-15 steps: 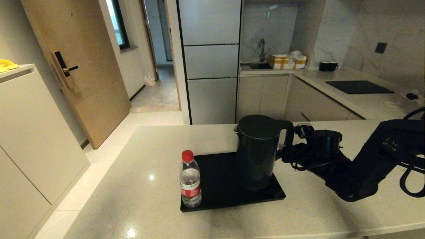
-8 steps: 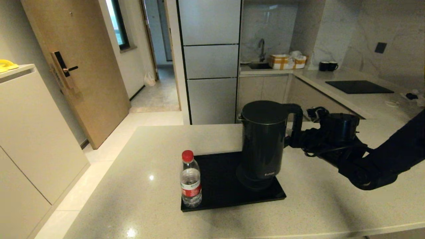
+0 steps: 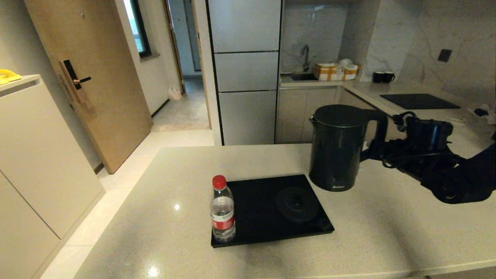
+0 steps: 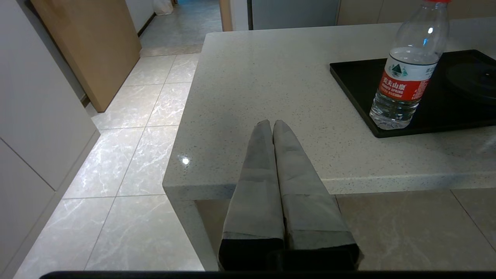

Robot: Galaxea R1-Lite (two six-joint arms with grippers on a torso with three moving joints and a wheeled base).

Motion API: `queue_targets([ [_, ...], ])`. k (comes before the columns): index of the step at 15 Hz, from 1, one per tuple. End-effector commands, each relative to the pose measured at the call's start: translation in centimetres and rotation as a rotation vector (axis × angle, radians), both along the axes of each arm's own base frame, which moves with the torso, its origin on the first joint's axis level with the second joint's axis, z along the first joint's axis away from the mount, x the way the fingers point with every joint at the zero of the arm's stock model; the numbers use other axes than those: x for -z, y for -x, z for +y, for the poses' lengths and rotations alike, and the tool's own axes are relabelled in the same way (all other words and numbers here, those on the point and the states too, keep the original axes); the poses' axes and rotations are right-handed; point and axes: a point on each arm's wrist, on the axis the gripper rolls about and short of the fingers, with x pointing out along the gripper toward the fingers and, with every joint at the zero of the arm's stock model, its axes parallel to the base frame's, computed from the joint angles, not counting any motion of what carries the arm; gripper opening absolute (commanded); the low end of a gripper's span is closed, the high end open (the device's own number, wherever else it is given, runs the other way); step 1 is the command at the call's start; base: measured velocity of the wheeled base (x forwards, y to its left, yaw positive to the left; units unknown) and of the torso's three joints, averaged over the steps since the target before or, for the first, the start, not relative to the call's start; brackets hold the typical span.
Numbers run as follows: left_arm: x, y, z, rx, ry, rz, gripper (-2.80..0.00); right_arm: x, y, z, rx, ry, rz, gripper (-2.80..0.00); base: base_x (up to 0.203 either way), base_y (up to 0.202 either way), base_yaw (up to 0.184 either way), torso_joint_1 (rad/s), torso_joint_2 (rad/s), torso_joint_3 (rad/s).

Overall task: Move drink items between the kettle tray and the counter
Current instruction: Place it on the right

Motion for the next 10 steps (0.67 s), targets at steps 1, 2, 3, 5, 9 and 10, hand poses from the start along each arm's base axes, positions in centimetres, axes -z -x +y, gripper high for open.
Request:
queue_targets([
  [1,0.0,0.0,0.0,-0.001,0.0,0.003,-2.8,2.4,1.0,-2.5,0.051,-0.001,0.076,-2.8,0.0,0.0,0.0,0.0,0.0,0.0],
  [2,0.0,0.0,0.0,-0.001,0.0,0.003,-2.8,3.3,1.5,-3.4,0.053,0.001,0.097,-2.8,0.0,0.0,0.0,0.0,0.0,0.0],
  [3,0.0,0.0,0.0,-0.001,0.0,0.002,-2.8,3.9,1.9,-4.4,0.036,0.007,0.076,-2.8,0.0,0.0,0.0,0.0,0.0,0.0],
  [5,0.0,0.0,0.0,-0.001,0.0,0.003,-2.8,5.4,2.1,-5.7,0.008,0.024,0.058,-2.8,0.0,0.0,0.0,0.0,0.0,0.0],
  [9,0.0,0.0,0.0,-0.001,0.0,0.001,-2.8,6.7,1.7,-5.7,-0.002,0.02,0.09,-2.8,0.0,0.0,0.0,0.0,0.0,0.0],
  [10,0.0,0.0,0.0,-0.001,0.0,0.002,-2.8,6.9,1.7,-5.7,-0.002,0.019,0.093,-2.8,0.0,0.0,0.0,0.0,0.0,0.0],
])
